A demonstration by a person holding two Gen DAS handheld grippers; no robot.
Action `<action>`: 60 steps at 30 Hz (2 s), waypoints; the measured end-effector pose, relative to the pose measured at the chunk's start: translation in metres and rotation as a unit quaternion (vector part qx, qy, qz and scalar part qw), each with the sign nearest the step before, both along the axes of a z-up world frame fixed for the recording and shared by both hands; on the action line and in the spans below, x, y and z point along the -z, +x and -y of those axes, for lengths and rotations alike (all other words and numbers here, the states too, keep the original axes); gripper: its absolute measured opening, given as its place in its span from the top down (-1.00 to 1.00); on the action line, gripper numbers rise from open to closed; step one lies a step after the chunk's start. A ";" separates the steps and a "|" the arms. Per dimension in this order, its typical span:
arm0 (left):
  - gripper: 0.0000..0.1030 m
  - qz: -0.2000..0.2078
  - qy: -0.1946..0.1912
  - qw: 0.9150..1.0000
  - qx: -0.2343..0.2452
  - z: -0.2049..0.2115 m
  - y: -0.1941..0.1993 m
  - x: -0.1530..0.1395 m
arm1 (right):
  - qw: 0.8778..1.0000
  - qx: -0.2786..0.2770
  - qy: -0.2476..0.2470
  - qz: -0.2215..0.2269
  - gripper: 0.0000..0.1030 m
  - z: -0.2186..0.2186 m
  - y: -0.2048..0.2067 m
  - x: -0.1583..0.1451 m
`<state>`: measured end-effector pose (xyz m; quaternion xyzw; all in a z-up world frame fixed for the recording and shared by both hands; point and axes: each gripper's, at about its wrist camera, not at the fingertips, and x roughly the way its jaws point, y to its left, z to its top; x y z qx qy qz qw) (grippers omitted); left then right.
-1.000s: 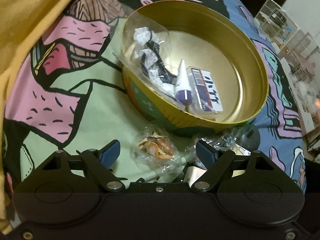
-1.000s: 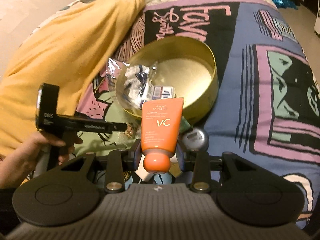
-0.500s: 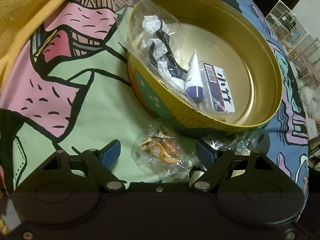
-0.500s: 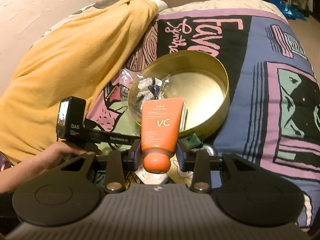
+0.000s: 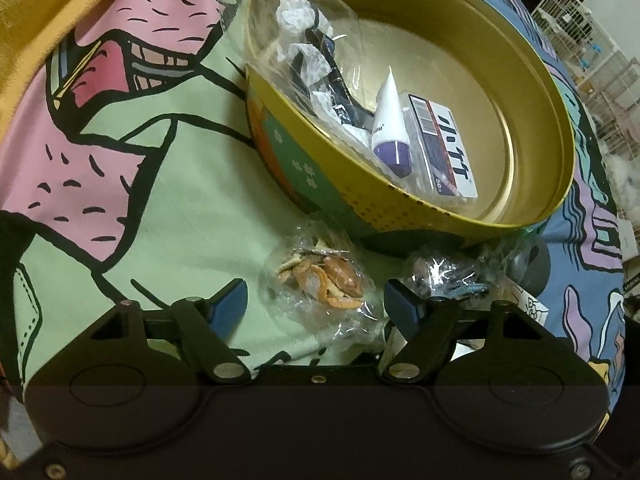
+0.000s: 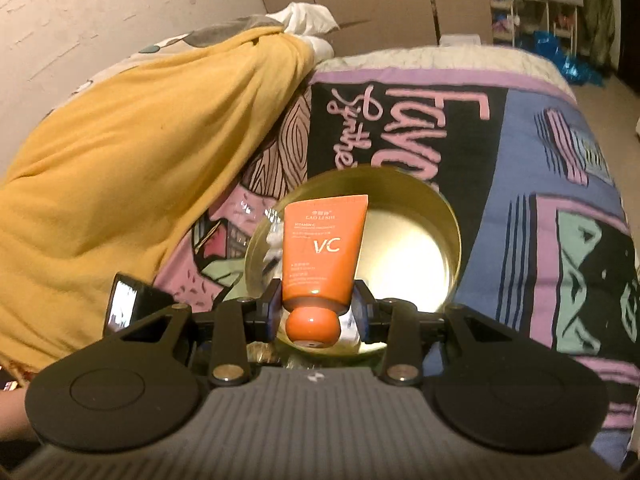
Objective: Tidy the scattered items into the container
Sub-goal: 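Carry the VC tube into the tin with the right tool while the left tool nears the snacks, then grasp the clear bag of dried snacks with the left tool, then drop the snack bag into the tin with the left tool while the right tool grasps the rabbit pack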
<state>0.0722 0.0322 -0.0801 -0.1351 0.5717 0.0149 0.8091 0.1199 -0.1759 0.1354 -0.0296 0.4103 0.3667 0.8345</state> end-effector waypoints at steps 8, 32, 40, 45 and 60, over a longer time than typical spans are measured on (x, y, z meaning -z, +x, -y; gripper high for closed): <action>-0.32 -0.007 0.002 1.000 0.007 0.001 0.000 0.004 | 0.995 0.050 -0.007 0.082 -0.96 -0.002 -0.007 -0.010; 0.64 0.007 0.007 1.000 -0.001 -0.009 -0.006 0.005 | 0.997 0.042 -0.059 -0.036 -1.00 0.042 -0.031 0.050; 0.67 0.022 0.001 1.000 -0.007 -0.015 -0.013 -0.009 | 0.994 0.034 -0.088 -0.059 -1.00 0.044 -0.035 0.073; 0.67 0.039 0.000 0.999 -0.014 -0.018 -0.016 -0.024 | 0.994 0.032 -0.087 -0.066 -1.00 0.046 -0.035 0.079; 0.68 0.092 -0.004 0.994 -0.057 -0.034 -0.023 -0.063 | 0.993 -0.067 -0.088 -0.032 -1.00 0.035 -0.046 0.112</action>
